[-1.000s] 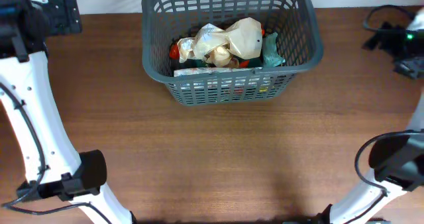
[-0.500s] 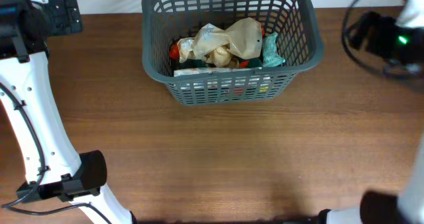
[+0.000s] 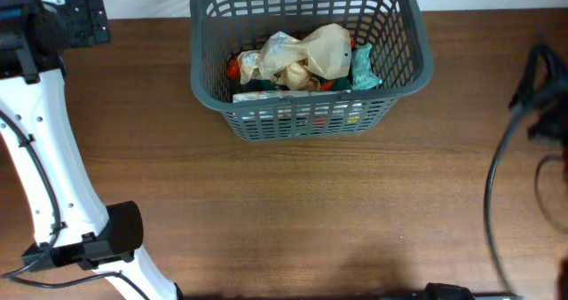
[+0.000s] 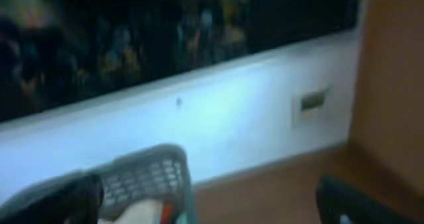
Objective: Pack container
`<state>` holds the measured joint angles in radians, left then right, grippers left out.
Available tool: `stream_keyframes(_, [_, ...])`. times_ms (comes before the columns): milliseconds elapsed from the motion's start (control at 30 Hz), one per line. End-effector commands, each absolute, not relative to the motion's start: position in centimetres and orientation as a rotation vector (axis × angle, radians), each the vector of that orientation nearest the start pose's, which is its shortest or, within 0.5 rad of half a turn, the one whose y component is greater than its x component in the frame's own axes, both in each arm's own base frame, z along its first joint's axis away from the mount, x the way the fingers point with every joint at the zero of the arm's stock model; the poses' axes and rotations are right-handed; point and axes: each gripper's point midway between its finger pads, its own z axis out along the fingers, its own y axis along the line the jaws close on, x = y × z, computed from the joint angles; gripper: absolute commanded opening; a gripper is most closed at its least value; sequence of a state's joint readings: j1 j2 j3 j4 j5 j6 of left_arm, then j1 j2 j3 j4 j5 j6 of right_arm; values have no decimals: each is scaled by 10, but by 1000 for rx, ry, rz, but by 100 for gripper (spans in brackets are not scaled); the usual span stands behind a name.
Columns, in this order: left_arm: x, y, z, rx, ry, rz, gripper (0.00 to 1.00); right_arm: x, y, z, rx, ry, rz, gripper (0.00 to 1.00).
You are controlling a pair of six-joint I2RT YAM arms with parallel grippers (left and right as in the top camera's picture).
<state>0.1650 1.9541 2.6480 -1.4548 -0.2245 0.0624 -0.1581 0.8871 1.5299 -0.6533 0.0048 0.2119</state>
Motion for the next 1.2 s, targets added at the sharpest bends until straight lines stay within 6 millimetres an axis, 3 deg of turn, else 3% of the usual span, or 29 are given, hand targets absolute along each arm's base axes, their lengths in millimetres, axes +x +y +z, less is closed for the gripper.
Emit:
stream_keyframes(0, [426, 112, 403, -250, 2304, 373, 99, 228, -54, 468, 355, 1448, -39, 99])
stream_keyframes(167, [426, 112, 403, -250, 2303, 373, 99, 210, -51, 374, 363, 1413, -19, 99])
stream_keyframes(367, [426, 112, 403, -250, 2303, 373, 99, 216, -49, 272, 374, 1484, 3, 99])
stream_keyframes(967, [426, 112, 403, -250, 2303, 373, 99, 240, -41, 146, 361, 1694, 43, 99])
stream_keyframes(1167, [426, 112, 403, -250, 2303, 373, 99, 241, -43, 149, 360, 1667, 41, 99])
